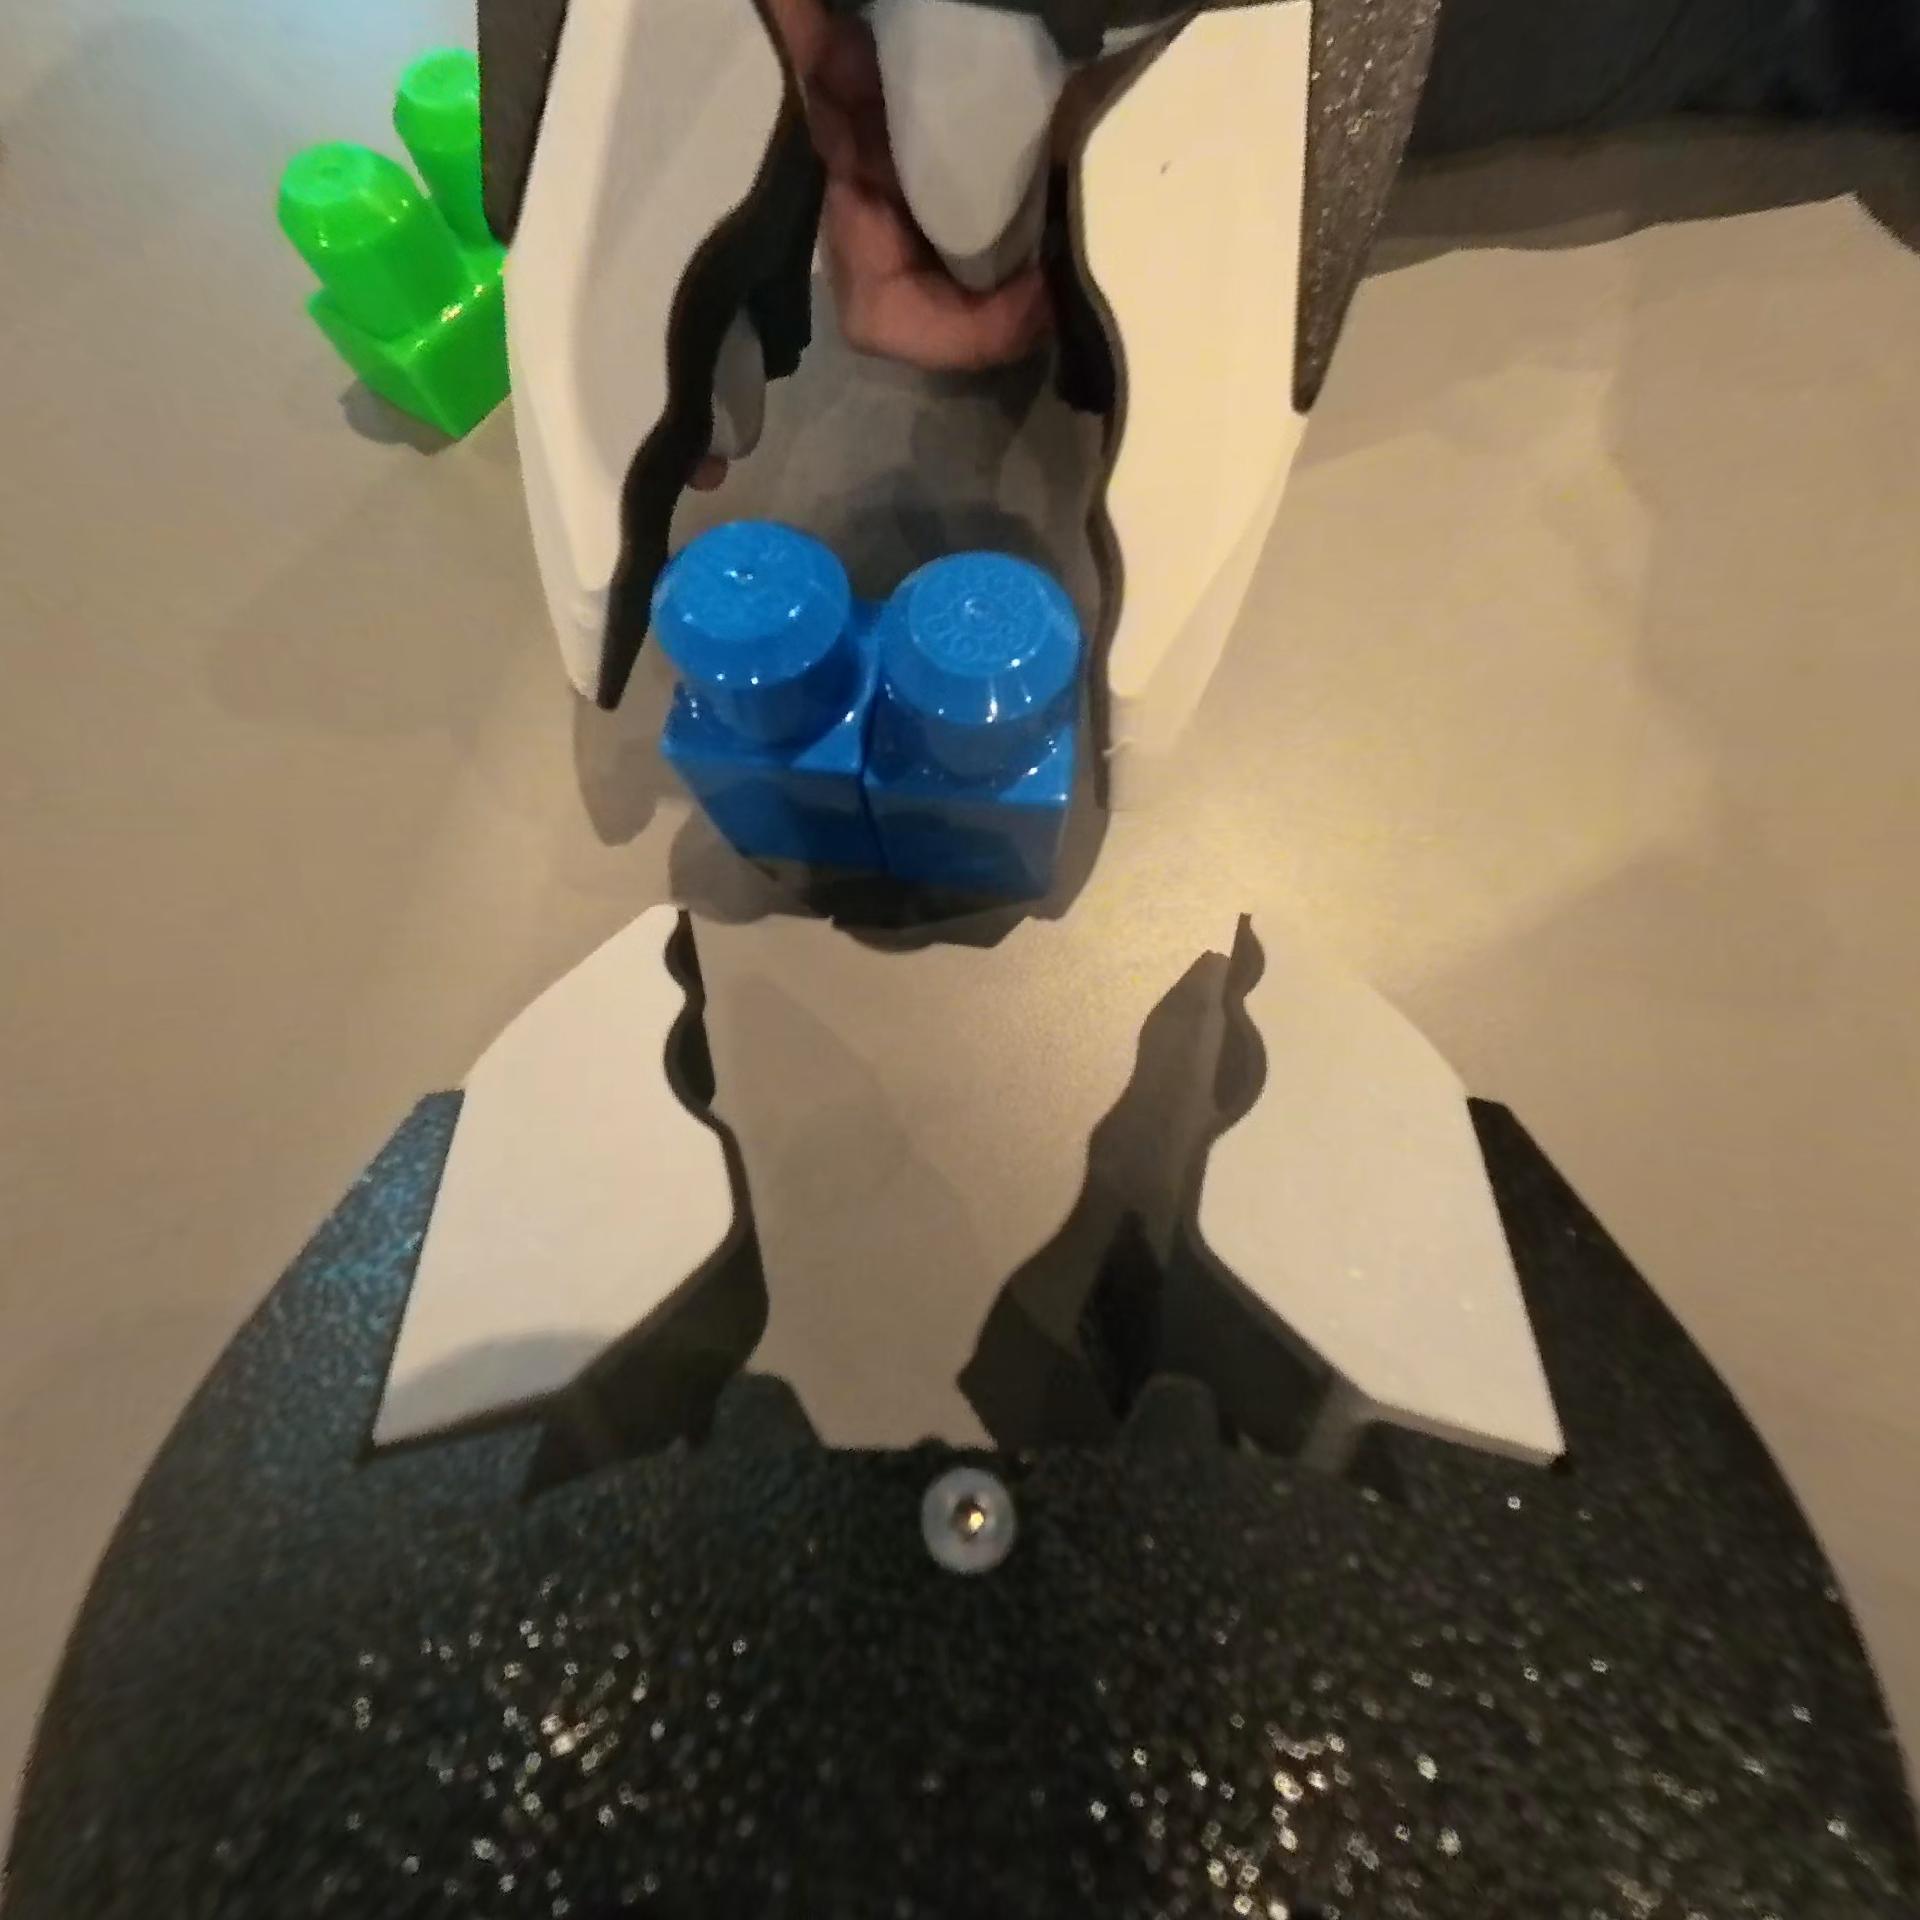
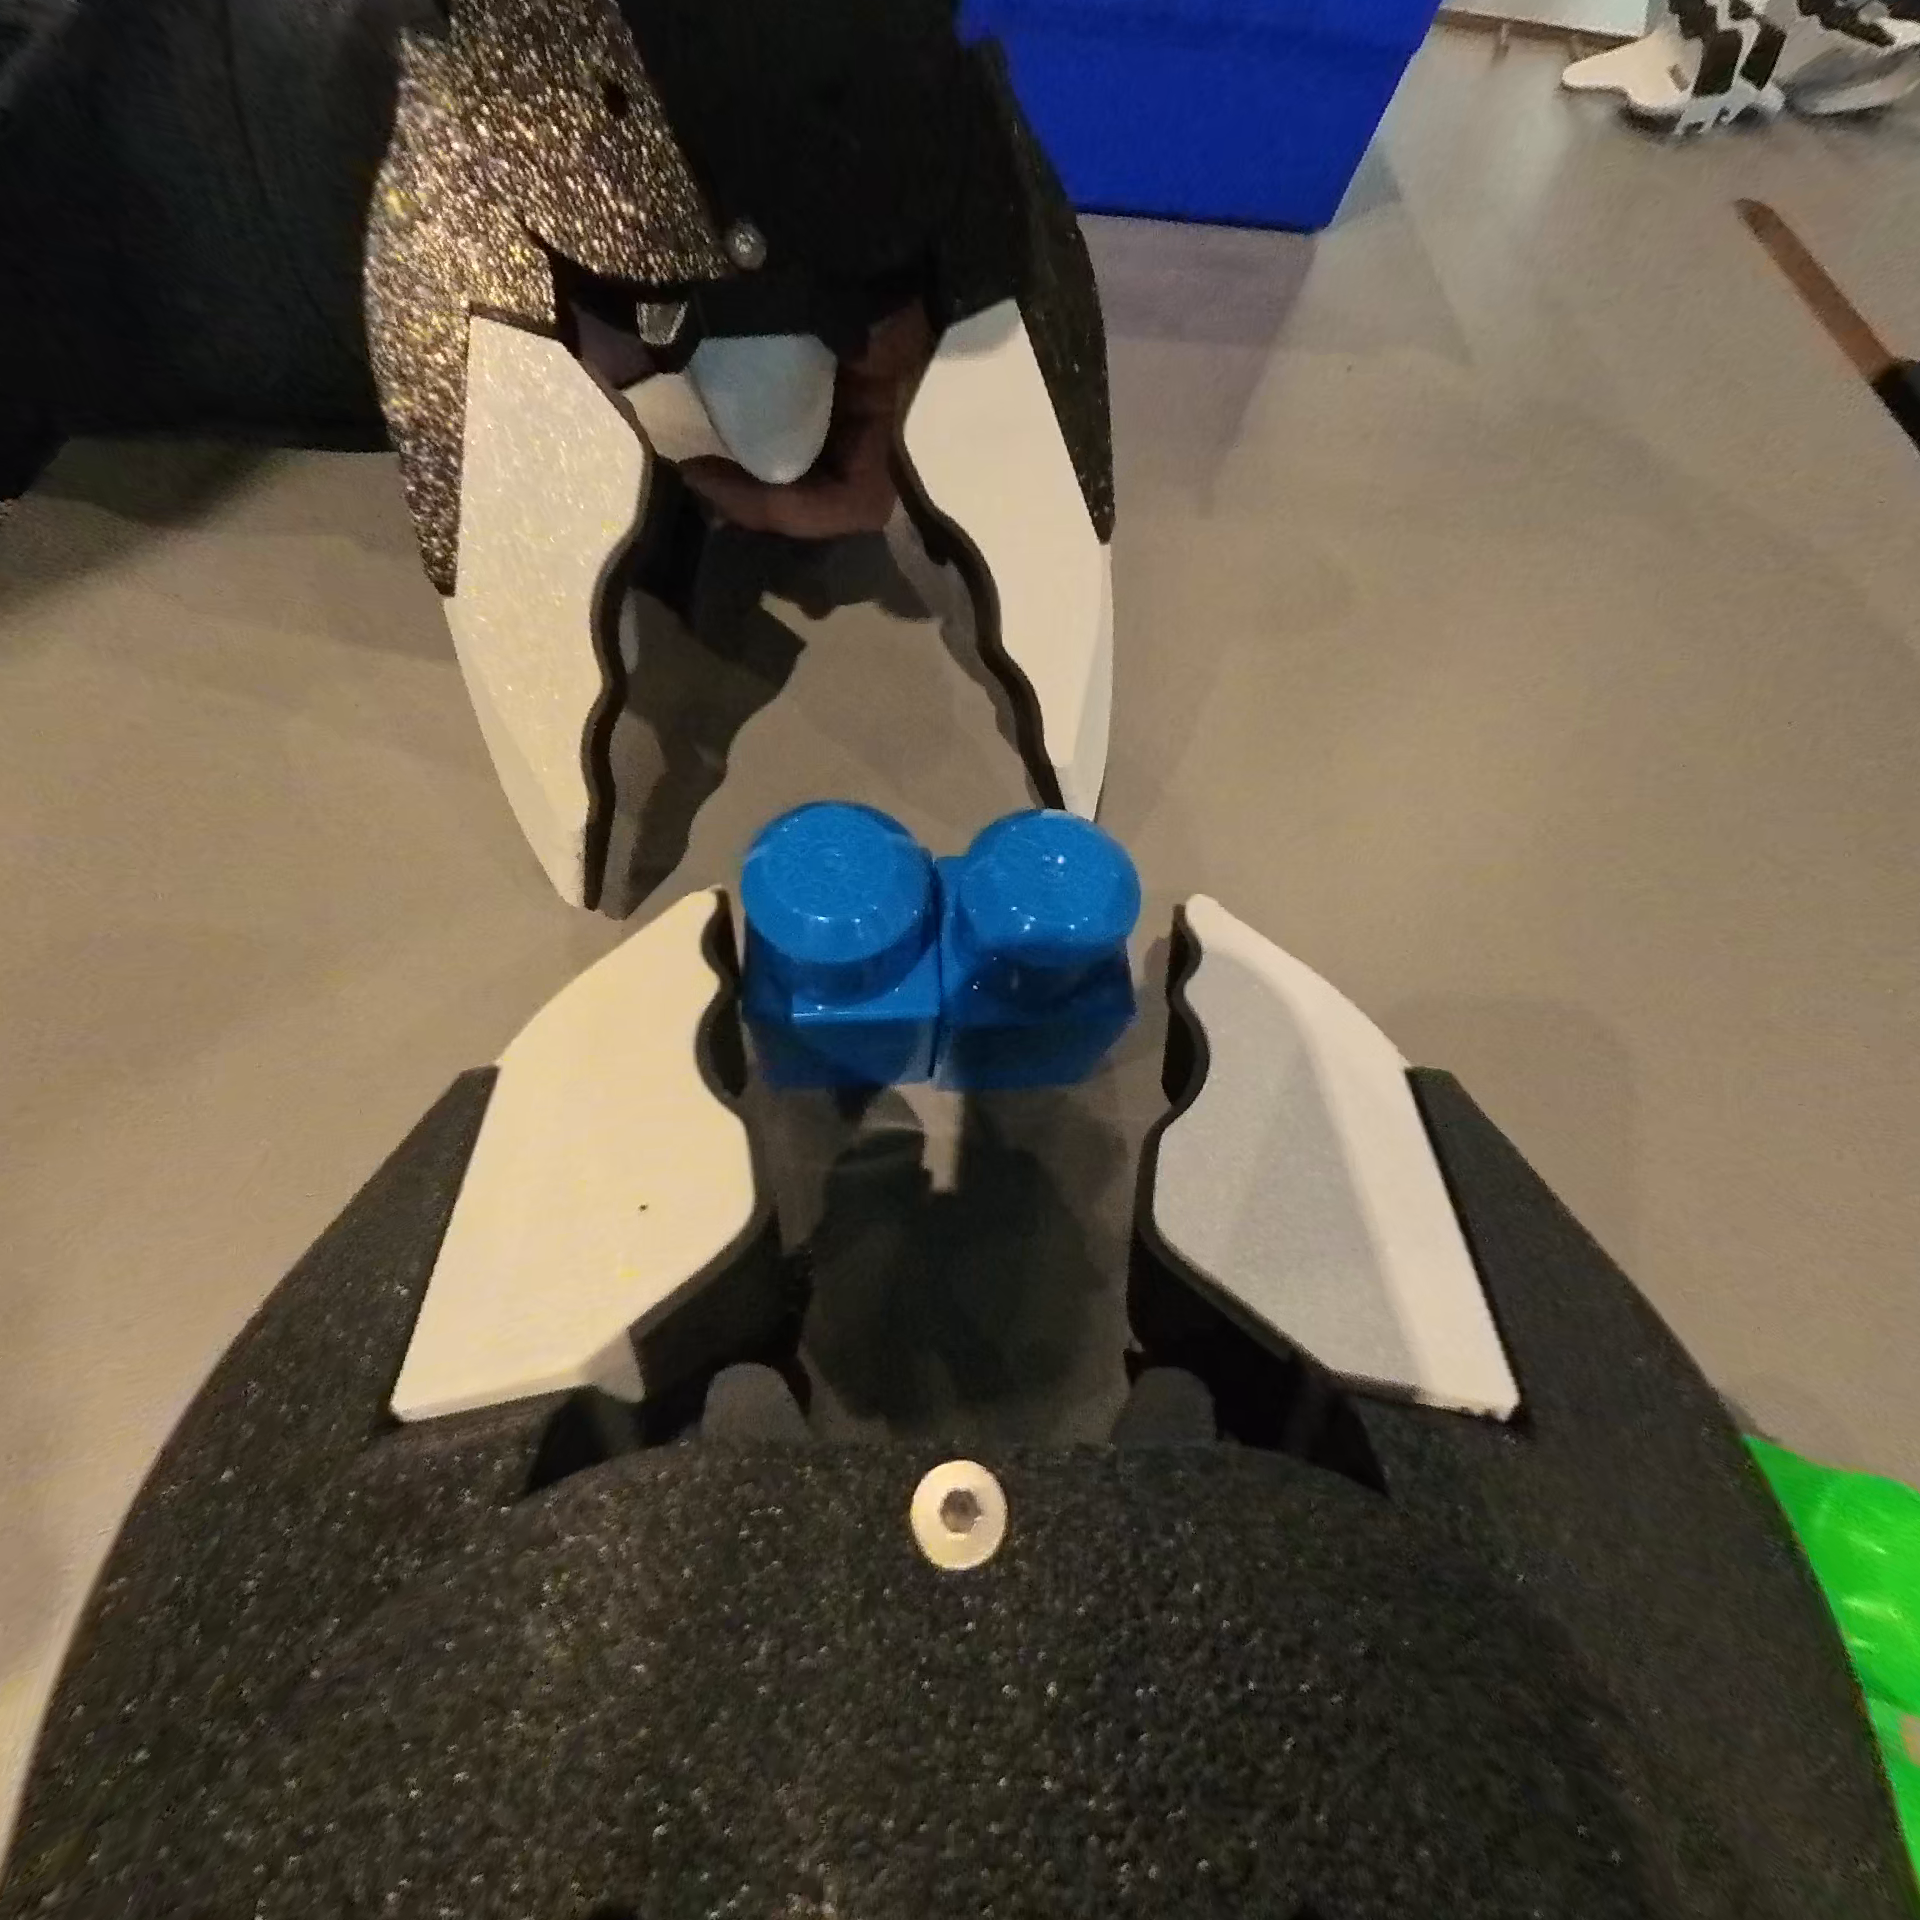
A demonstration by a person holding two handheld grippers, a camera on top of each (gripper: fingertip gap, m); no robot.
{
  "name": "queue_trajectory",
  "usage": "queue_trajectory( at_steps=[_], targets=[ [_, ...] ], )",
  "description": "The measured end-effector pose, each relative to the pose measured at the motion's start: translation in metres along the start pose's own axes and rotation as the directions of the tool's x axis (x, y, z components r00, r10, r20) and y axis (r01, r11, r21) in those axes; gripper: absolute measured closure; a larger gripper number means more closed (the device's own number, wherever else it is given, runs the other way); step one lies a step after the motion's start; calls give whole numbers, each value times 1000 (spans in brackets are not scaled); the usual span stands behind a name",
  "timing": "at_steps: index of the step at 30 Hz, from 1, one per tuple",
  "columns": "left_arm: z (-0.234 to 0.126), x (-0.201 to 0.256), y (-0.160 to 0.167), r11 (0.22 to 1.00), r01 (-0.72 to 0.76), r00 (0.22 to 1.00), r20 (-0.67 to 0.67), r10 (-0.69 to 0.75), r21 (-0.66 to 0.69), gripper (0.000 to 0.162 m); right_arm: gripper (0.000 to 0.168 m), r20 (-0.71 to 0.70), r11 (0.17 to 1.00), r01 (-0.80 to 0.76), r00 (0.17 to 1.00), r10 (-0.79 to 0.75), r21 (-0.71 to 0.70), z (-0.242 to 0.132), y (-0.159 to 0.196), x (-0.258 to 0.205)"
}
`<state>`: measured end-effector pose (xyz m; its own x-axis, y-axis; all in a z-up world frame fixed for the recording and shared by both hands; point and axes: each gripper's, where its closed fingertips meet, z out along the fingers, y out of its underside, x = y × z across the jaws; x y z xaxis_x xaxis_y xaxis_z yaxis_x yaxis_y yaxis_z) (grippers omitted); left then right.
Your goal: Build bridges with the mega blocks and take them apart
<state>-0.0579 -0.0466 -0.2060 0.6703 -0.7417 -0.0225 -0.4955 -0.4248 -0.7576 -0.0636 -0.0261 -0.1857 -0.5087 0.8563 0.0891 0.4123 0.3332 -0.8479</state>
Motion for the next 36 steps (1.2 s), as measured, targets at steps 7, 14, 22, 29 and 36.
queue_trajectory(
  at_steps=[7,14,22,29,36],
  targets=[
    [-2,-2,-3,1000,4,1000,16,-4,19,65,98,-4,1000,2,1000,-2,9,-1,-2,0],
    [3,-12,-9,999,8,997,81,-12,49,60,99,0,999,13,1000,-13,29,-2,-3,-1],
    [9,-12,-5,1000,5,997,82,-7,23,58,98,-4,1000,27,1000,-27,13,-1,-2,-1],
    [7,-15,-9,999,-4,995,104,-1,49,60,99,-3,999,23,1000,-23,30,-2,-4,-1],
    [11,-14,-5,1000,-22,994,109,20,13,61,98,-1,1000,27,1000,-27,9,0,-1,-1]
  ],
)
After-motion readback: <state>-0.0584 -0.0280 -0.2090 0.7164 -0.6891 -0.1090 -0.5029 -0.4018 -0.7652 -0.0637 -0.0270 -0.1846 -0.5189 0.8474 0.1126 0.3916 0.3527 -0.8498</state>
